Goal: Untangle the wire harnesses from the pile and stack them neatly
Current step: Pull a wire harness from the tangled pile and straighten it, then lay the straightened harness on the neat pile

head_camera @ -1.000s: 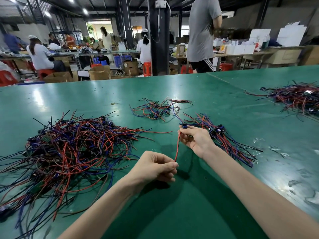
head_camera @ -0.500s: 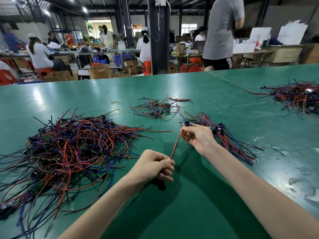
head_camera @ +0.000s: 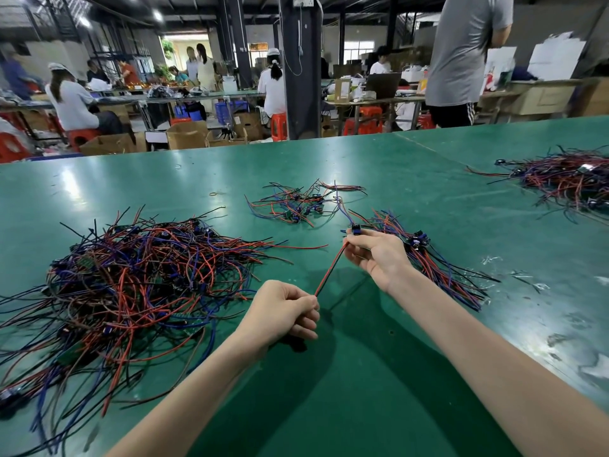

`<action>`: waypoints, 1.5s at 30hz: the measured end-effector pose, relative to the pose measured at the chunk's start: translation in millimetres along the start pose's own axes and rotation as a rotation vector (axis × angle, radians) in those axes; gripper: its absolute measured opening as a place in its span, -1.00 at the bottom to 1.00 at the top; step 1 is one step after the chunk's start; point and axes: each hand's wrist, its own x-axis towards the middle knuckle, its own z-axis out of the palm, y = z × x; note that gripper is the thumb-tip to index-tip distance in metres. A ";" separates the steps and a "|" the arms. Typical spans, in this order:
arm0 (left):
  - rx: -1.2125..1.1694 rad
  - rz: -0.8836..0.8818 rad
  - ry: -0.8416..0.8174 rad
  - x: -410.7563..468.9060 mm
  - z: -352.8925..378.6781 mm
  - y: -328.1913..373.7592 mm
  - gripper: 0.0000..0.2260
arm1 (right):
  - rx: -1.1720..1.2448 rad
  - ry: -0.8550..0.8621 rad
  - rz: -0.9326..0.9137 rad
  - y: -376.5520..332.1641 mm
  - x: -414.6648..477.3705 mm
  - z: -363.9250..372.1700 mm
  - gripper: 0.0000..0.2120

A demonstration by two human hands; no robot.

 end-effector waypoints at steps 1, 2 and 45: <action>0.028 0.010 -0.003 0.1 0.2 0.1 -0.78 | -0.002 0.000 -0.005 -0.1 0.1 0.0 -0.85; 0.058 0.023 -0.004 0.2 0.3 0.5 -0.77 | -0.002 0.001 -0.010 -0.4 0.3 -0.2 -0.85; 0.117 0.099 0.025 -11.2 31.3 -12.7 -0.71 | 0.241 -0.089 0.030 -0.7 -14.3 9.8 -0.89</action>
